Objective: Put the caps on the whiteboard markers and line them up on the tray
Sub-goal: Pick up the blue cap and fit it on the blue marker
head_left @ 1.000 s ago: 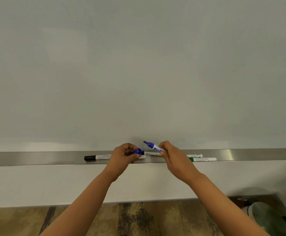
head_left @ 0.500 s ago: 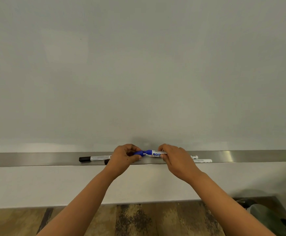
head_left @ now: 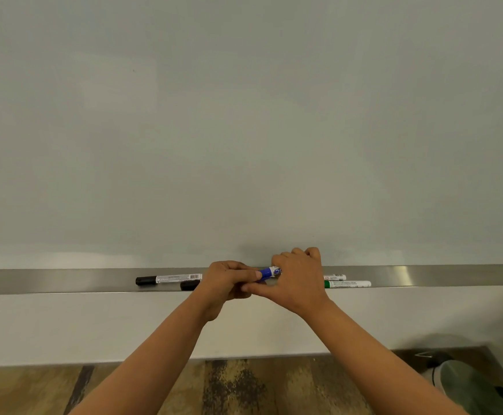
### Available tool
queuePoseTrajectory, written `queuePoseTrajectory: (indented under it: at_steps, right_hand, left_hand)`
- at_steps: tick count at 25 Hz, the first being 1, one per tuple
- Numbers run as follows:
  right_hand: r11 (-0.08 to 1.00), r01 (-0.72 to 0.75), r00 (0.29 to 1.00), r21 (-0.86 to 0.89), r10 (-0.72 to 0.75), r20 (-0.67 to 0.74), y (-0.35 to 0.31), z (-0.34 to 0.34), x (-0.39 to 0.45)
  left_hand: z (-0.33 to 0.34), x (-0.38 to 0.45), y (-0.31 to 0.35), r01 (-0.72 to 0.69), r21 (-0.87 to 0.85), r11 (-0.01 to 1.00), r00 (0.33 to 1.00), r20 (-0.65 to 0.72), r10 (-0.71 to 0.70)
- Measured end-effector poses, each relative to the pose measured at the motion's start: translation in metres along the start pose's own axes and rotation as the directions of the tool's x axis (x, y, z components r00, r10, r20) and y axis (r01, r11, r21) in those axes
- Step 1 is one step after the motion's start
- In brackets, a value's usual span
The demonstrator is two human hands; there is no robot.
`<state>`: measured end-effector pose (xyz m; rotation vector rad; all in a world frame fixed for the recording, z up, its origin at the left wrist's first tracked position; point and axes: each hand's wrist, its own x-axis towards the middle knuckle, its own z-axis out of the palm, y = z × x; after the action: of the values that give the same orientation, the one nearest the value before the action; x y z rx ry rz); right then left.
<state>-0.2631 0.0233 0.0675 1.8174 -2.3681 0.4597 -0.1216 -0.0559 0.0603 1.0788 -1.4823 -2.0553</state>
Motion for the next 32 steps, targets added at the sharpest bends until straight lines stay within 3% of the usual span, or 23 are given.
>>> queuePoseTrajectory:
  at_steps: [9,13,19,27,29,32]
  right_hand:
    - [0.999,0.046,0.997,0.028,-0.044,-0.064,-0.003,0.009,0.005]
    - [0.998,0.036,0.999,0.055,-0.037,0.012,-0.001,0.019,0.007]
    - [0.967,0.098,0.949,0.234,-0.161,0.269,0.032,0.024,-0.001]
    - [0.958,0.048,0.961,0.284,-0.122,0.249,0.037,0.031,0.008]
    - [0.961,0.010,0.963,0.277,-0.084,0.255,0.037,0.038,0.007]
    - [0.973,-0.025,0.954,0.231,-0.046,0.296,0.042,0.048,0.003]
  left_hand:
    - [0.004,0.003,0.002,0.085,0.009,0.996,0.996,-0.034,-0.084]
    - [-0.001,0.005,0.003,0.091,0.004,0.996,0.992,-0.093,-0.091]
    - [-0.026,0.004,0.005,0.053,-0.046,0.998,0.978,-0.198,-0.061]
    - [-0.037,0.010,-0.001,0.035,0.052,0.998,0.973,-0.230,-0.022]
    - [-0.036,0.014,-0.007,0.039,0.192,0.981,0.955,-0.294,0.020]
    - [-0.036,0.021,-0.022,0.075,0.586,0.807,0.920,-0.352,0.170]
